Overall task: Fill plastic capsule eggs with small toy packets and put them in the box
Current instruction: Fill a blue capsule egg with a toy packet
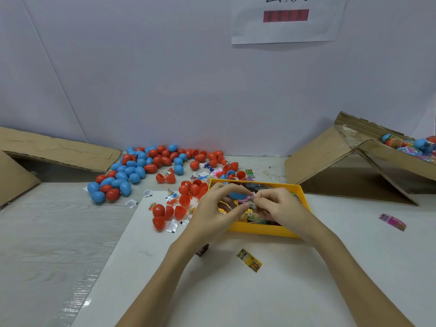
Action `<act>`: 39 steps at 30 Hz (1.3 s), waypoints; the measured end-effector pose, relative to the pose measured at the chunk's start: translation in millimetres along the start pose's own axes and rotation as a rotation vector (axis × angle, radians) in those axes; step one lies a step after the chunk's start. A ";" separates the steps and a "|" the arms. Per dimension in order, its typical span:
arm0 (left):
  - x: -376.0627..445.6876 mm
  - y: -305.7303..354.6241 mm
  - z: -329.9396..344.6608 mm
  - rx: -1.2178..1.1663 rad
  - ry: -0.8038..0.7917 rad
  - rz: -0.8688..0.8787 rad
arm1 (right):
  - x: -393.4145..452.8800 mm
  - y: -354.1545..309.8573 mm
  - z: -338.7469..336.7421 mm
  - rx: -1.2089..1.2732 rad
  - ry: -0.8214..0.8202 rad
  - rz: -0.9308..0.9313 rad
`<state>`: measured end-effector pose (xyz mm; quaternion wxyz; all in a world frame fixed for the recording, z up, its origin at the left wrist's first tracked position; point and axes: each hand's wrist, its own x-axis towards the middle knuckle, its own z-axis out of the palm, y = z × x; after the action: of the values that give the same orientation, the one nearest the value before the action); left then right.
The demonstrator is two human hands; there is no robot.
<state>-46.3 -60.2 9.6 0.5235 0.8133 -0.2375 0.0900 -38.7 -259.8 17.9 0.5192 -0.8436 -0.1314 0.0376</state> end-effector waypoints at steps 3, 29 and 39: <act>-0.8 -0.5 0.2 0.008 0.005 -0.004 | -1.5 -0.1 1.2 -0.040 -0.031 -0.017; -0.5 -9.3 1.3 0.218 0.216 0.093 | -2.6 -3.6 -2.5 0.291 0.128 -0.030; -5.5 -7.3 1.9 0.615 0.204 0.224 | -2.8 -4.1 17.6 -0.132 0.400 -0.256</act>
<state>-47.8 -57.8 0.8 0.2618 0.8888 -0.2334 0.2950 -45.7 -243.5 13.3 0.4790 -0.8430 -0.1342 -0.2049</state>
